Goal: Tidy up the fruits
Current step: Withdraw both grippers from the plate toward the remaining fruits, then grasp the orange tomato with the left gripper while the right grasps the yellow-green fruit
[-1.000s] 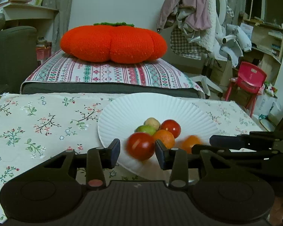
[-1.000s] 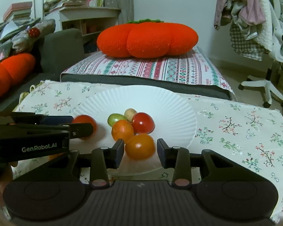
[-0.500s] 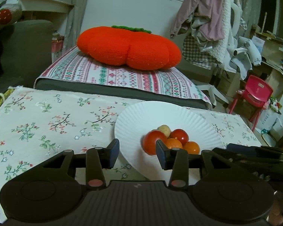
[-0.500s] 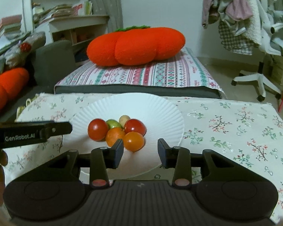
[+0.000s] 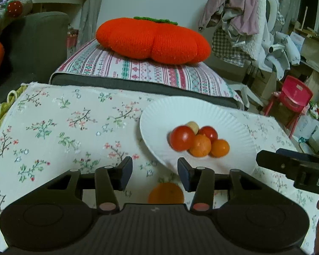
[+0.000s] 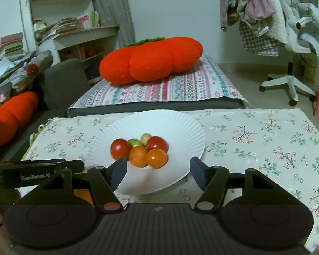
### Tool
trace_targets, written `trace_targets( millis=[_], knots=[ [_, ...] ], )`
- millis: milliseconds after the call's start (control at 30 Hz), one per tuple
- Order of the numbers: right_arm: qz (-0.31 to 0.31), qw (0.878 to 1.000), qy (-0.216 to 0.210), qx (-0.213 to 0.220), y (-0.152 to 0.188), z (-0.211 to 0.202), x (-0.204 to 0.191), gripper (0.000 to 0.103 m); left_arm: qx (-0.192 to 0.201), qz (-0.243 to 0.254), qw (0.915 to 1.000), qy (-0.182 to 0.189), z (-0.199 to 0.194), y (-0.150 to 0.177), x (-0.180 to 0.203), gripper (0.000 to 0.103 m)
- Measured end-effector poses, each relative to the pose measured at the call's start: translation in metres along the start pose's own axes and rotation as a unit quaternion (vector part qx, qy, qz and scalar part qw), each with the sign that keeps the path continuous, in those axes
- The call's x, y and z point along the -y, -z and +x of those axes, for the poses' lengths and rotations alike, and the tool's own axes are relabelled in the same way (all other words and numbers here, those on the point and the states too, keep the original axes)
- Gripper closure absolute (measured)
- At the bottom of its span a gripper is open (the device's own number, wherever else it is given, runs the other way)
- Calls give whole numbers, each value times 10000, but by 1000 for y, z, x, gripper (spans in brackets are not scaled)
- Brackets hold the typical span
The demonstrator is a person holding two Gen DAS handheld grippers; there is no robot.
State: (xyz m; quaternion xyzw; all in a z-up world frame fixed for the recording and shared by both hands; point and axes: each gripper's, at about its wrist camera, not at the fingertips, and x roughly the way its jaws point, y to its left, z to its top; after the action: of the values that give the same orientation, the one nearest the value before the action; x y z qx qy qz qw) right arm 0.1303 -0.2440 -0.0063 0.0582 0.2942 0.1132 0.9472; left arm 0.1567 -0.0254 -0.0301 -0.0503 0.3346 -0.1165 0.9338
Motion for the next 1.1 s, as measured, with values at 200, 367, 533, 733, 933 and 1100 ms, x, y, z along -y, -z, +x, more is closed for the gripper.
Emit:
trace_targets(
  millis=[200,367,533,733,933,1100],
  knots=[
    [-211,9997,-153,-30,4,-8,-11,36,-196,-77,9997,-102,-2,6,-2,74],
    [-206,9989,-365,-208,6,-9,-14,33,-458,-238,9985,-204,-5,12,-4,72],
    [-252,9980,-408,-417,10,-10,-19,31,-489,-289,9981,-220,-16,16,-4,69],
    [-200,9973,-359,-602,19,-16,-22,31,-594,-126,9976,-340,-26,25,0,66],
    [-27,9971,-378,-658,24,-21,-19,31,-727,-91,9970,-236,-37,38,-1,66],
    [-34,9962,-435,-750,30,-25,-24,34,-877,85,9960,-123,-41,54,8,63]
  ],
)
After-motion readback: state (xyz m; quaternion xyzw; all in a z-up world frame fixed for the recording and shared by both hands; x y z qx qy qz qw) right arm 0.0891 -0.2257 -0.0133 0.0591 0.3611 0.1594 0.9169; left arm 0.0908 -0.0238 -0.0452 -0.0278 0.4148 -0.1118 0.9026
